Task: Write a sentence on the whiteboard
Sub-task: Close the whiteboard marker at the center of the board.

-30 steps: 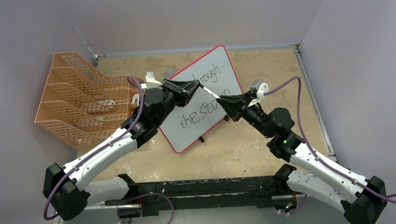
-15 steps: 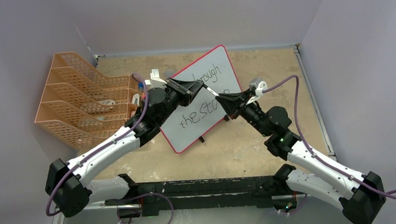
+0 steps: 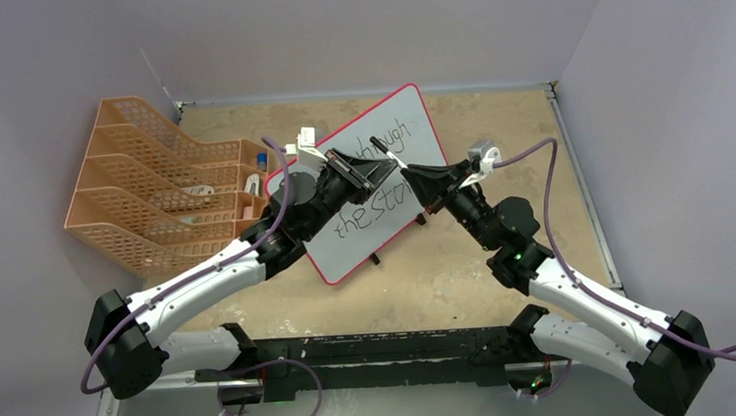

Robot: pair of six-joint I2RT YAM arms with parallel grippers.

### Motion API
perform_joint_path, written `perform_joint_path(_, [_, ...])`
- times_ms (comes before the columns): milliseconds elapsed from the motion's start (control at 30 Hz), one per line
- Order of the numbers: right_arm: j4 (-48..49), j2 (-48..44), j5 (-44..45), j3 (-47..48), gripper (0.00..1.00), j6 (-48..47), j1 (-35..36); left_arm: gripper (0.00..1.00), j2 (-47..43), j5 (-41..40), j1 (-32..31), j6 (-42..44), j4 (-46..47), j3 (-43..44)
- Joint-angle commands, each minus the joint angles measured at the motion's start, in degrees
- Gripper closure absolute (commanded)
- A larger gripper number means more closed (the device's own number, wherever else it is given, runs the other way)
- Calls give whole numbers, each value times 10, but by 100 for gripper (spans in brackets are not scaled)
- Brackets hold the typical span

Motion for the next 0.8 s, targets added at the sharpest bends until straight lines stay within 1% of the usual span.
perform_joint_path(0, [42,-18,33,-10,100,9,2,95,-27,-30,1,65,-45,40])
perform_joint_path(67, [35,-29,31,-18,100,15,2,82,-39,-43,4,96,-71,49])
perform_joint_path(133, [34,-40,23,-25,100,28,2,74,-52,-39,16,134,-76,48])
perform_joint_path(200, [28,-48,10,-28,100,35,3,66,-56,-8,41,162,-79,51])
perform_joint_path(267, [26,-52,-4,-30,100,47,3,60,-51,47,72,184,-70,55])
perform_joint_path(400, [35,-68,-11,-40,100,85,2,54,-36,122,102,203,-41,52])
perform_joint_path(500, [49,-80,-21,-46,100,115,3,49,-36,160,118,205,14,28])
perform_joint_path(600, [62,-79,-40,-45,100,141,3,47,-30,207,134,189,66,8])
perform_joint_path(767, [72,-72,-45,-42,100,141,2,46,-26,229,136,157,73,8])
